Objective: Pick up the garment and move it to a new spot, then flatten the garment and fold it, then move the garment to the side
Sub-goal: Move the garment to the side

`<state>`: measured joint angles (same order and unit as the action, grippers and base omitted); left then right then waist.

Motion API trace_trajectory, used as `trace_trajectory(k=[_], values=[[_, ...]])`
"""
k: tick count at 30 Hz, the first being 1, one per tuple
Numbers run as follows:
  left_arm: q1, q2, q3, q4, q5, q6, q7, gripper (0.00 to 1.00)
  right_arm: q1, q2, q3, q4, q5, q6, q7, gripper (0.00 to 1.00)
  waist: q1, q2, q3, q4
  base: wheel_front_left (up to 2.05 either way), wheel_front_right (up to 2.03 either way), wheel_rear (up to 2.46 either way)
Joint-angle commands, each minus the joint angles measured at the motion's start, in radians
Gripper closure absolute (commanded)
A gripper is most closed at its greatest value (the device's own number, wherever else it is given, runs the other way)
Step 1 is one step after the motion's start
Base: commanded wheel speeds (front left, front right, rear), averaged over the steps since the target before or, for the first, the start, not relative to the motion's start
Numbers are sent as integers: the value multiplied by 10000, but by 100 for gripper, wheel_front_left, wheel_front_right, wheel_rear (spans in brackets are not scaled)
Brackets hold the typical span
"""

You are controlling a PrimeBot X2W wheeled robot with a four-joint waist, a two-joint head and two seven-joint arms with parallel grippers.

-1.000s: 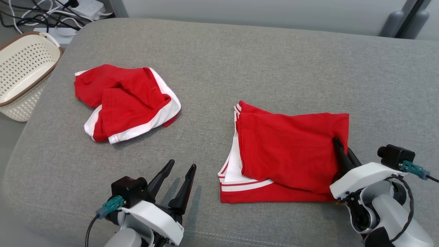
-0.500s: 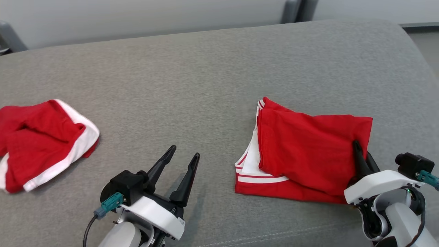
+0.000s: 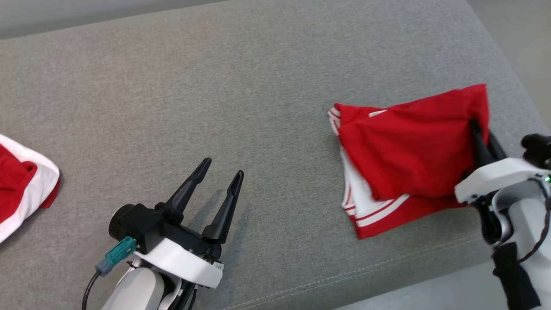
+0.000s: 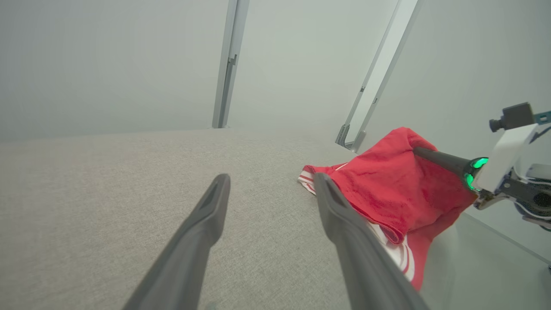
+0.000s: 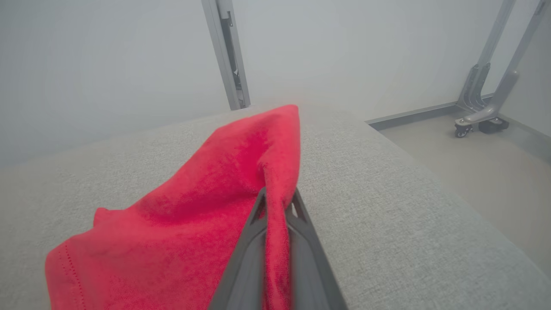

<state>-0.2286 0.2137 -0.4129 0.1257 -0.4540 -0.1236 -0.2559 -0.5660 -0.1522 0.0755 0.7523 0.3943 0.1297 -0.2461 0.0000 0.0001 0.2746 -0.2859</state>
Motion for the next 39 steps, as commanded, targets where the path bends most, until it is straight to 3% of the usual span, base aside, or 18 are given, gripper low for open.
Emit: trace_trajectory(k=[1, 9, 16, 17, 18, 19, 23, 26, 32, 39], values=[[-249, 174, 303, -410, 139, -71, -59, 0, -358, -290, -199, 93, -321, 10, 3, 100, 0, -1, 235, 344, 0, 0, 0], [-377, 328, 294, -877, 46, -71, -59, 0, -1204, -852, -2220, 1185, -2034, 10, 46, 100, 0, -1, 571, 1124, 0, 0, 0], [-439, 594, 238, -1106, -11, -71, -59, 0, -1736, -929, -4637, 1199, -4144, 10, 110, 100, 0, -1, 841, 1544, 0, 0, 0], [-445, 604, 220, -1113, -21, -71, -59, 0, -1732, -921, -5009, 1111, -4393, 10, 97, 91, 0, -1, 849, 1588, 0, 0, 0], [-452, 609, 217, -1116, -25, -71, -59, 0, -1724, -864, -5372, 1025, -4603, 10, 83, 56, 0, -1, 850, 1625, 0, 0, 0], [-450, 605, 232, -1109, -31, -71, -59, 0, -1690, -797, -5695, 938, -4863, 10, 77, 0, 0, -1, 836, 1645, 0, 0, 0], [-388, 557, 268, -1000, -21, -71, -59, 0, -1536, -380, -6668, 353, -5841, 10, -6, 0, 0, -1, 657, 1649, 0, 0, 0], [-314, 440, 365, -863, -3, -71, -59, 0, -1432, 123, -6647, -158, -6202, 10, -94, 0, 0, -1, 460, 1607, 0, 0, 0], [-142, 105, 853, -395, 168, -71, -59, 0, -941, 789, -4686, -1431, -5595, 10, -151, 0, 0, -1, 30, 1609, 0, 0, 0], [-2, -550, 1910, 495, 685, -71, -59, 0, 552, 997, -2817, -2955, -4151, 10, -154, 0, 0, -1, -589, 2161, 0, 0, 0]])
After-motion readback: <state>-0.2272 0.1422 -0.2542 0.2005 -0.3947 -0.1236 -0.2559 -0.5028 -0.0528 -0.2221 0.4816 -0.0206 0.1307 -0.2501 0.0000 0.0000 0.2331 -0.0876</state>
